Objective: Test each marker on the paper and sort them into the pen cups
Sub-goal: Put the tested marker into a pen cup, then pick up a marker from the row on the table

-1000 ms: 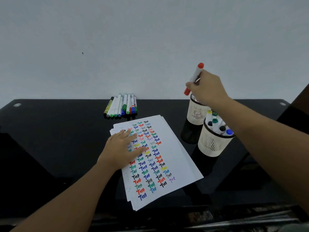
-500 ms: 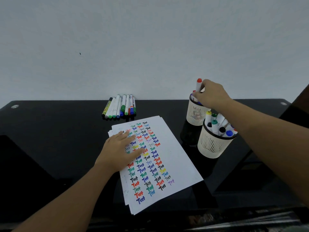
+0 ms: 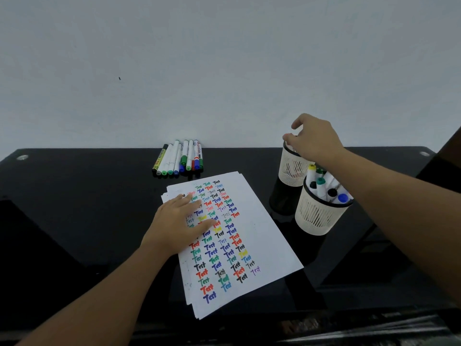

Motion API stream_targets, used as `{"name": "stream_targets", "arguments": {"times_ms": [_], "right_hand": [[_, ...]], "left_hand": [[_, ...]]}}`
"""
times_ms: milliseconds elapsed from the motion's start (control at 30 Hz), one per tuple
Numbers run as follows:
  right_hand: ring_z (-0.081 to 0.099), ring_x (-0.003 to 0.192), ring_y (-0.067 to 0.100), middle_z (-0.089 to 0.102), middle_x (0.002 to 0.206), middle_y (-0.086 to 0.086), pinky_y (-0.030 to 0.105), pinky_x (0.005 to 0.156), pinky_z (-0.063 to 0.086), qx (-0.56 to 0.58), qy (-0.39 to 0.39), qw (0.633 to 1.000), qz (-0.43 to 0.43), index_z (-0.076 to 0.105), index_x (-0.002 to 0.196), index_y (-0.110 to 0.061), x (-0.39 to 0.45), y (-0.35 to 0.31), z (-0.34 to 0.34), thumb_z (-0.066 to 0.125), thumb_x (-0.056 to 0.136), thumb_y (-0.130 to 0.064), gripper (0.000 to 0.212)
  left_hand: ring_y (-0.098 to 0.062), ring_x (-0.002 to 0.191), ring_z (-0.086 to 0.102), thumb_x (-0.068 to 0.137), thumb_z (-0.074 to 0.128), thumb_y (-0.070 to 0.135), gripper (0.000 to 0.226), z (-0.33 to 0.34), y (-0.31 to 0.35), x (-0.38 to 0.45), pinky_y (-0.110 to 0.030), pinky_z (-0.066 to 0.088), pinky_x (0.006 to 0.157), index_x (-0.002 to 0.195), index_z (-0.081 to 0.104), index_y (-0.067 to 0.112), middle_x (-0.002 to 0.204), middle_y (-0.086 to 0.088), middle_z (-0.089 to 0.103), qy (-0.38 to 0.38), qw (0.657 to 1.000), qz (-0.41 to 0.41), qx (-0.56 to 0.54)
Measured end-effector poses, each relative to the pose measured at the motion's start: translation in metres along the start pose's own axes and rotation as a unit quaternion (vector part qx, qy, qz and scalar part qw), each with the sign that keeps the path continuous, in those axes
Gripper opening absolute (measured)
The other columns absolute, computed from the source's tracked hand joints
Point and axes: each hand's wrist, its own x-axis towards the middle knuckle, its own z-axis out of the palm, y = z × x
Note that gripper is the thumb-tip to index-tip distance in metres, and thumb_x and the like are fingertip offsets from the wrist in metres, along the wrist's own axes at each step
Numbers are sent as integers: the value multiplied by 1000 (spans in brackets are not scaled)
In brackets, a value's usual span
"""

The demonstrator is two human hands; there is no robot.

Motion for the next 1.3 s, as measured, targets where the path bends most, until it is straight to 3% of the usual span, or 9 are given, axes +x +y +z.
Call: {"name": "stream_targets", "arguments": {"times_ms": [100, 200, 333, 433, 533, 700, 833, 1167, 1300], "right_hand": [[66, 97, 24, 71, 102, 1, 39, 80, 55, -1, 0, 999, -53, 59, 124, -23, -4, -18, 4, 62, 98, -40, 32], [64, 96, 19, 70, 96, -5, 33, 76, 50, -12, -54, 992, -117, 63, 118, -27, -9, -45, 15, 61, 99, -39, 23], [58, 107, 19, 60, 112, -6, 35, 91, 49, -109, -182, 958, -191, 62, 129, -30, -13, -78, 45, 61, 102, -39, 28], [58, 112, 19, 58, 117, -6, 36, 97, 50, -105, -216, 950, -202, 59, 137, -29, -17, -91, 75, 59, 104, -35, 33], [59, 114, 19, 63, 129, -2, 38, 99, 52, -80, -208, 953, -203, 57, 140, -29, -17, -92, 111, 58, 105, -30, 35], [61, 108, 20, 61, 127, 3, 41, 94, 55, -66, -199, 958, -197, 59, 135, -31, -7, -91, 165, 58, 103, -26, 32], [60, 113, 25, 55, 129, 6, 47, 97, 54, -67, -192, 961, -189, 55, 138, -35, 10, -95, 190, 56, 103, -27, 36], [58, 115, 26, 55, 131, 6, 46, 98, 53, -70, -198, 955, -209, 52, 146, -40, 35, -90, 214, 56, 105, -29, 43], [59, 105, 23, 57, 122, 4, 47, 92, 54, -107, -168, 954, -226, 55, 136, -30, 32, -85, 211, 57, 102, -32, 34]], "left_hand": [[-17, 153, 21, 76, 41, 93, 96, -1, -1, -2, -45, 16, 125, 152, 43, 34, 164, 5, 32, 15, 1000, -12, -5], [-18, 154, 19, 77, 41, 92, 96, -3, 2, -3, -45, 15, 126, 154, 40, 34, 164, 3, 31, 15, 999, -28, -10], [-17, 154, 17, 78, 43, 90, 95, -4, 3, -2, -44, 13, 126, 155, 39, 35, 165, 3, 28, 3, 999, -42, -17], [-18, 154, 17, 77, 42, 92, 96, -2, 0, -1, -45, 13, 126, 154, 40, 34, 165, 3, 28, 3, 999, -43, -18], [-18, 154, 16, 78, 43, 91, 94, -1, 0, 0, -45, 13, 126, 154, 41, 34, 165, 3, 28, 6, 999, -44, -14], [-18, 153, 22, 74, 36, 95, 99, 6, -5, 3, -47, 16, 125, 150, 46, 34, 163, 2, 34, 33, 999, -33, -12], [-19, 153, 22, 79, 44, 89, 91, 6, -5, 2, -47, 16, 125, 150, 47, 32, 163, 1, 34, 41, 999, -20, -18], [-16, 154, 16, 82, 43, 86, 88, 3, -2, 2, -45, 11, 126, 153, 42, 34, 165, 3, 28, 33, 999, -17, -19], [-15, 154, 15, 82, 44, 86, 88, 2, -1, 2, -45, 11, 126, 152, 43, 34, 165, 3, 29, 33, 999, -19, -22]]}}
